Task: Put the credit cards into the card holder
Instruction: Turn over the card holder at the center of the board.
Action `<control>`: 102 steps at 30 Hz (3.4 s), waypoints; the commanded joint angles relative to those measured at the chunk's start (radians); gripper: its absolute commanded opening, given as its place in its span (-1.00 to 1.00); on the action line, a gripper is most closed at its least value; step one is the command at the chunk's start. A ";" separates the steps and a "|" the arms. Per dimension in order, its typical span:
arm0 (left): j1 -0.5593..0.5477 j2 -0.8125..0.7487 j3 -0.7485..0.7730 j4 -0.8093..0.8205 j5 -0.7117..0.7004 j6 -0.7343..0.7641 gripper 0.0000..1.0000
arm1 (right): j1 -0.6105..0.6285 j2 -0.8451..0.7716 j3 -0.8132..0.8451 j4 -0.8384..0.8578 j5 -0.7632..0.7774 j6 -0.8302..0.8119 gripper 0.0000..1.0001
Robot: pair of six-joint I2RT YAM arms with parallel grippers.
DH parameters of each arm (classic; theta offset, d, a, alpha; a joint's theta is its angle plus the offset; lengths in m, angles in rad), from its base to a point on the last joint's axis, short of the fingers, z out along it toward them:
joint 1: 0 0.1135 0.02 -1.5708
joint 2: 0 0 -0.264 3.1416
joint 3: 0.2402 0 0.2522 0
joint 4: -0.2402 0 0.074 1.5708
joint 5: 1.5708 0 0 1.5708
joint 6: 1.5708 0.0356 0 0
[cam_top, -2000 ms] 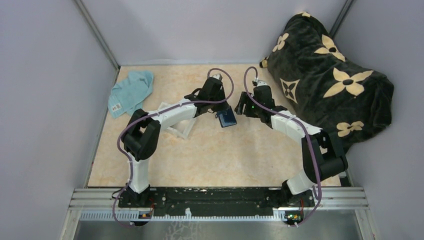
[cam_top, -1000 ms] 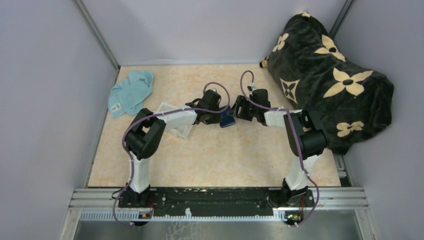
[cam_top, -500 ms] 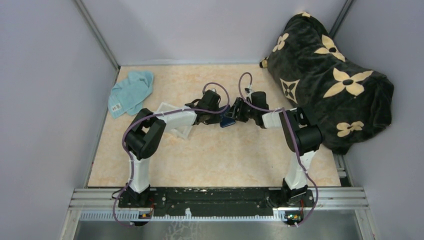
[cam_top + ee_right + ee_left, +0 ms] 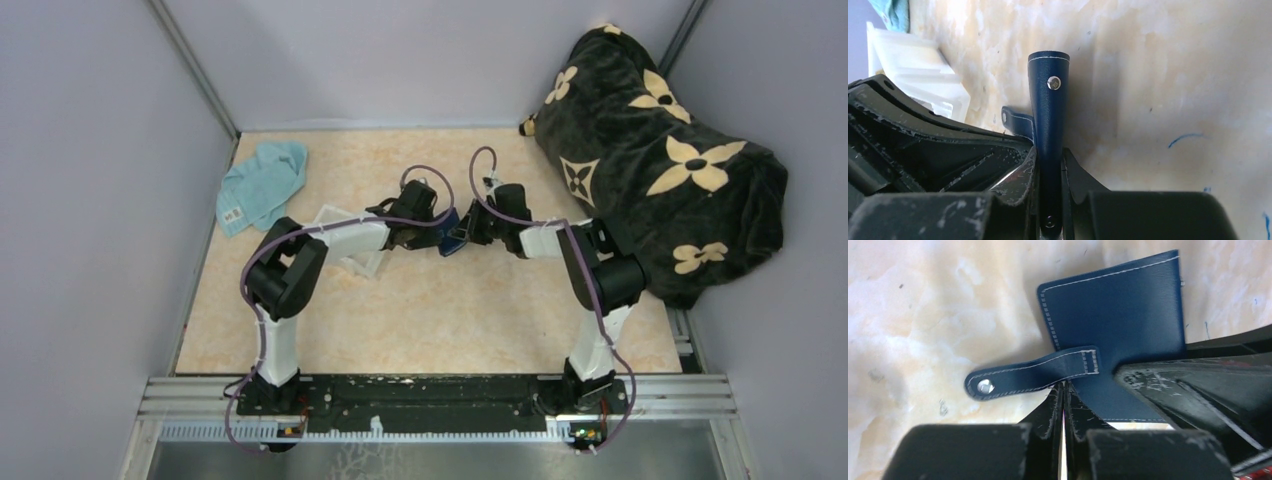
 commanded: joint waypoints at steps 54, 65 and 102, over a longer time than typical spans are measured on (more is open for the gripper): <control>0.016 -0.970 -0.644 -0.202 -0.279 -0.262 -0.94 | 0.799 0.070 0.449 -1.051 1.338 -0.062 0.27; 0.016 -0.964 -0.612 -0.233 -0.304 -0.253 -0.93 | 0.813 -0.180 0.311 -0.912 1.187 -0.119 0.27; -0.202 -0.410 -0.503 0.205 -0.196 -0.396 -0.70 | 0.381 -0.427 0.070 -0.637 0.713 -0.399 -0.10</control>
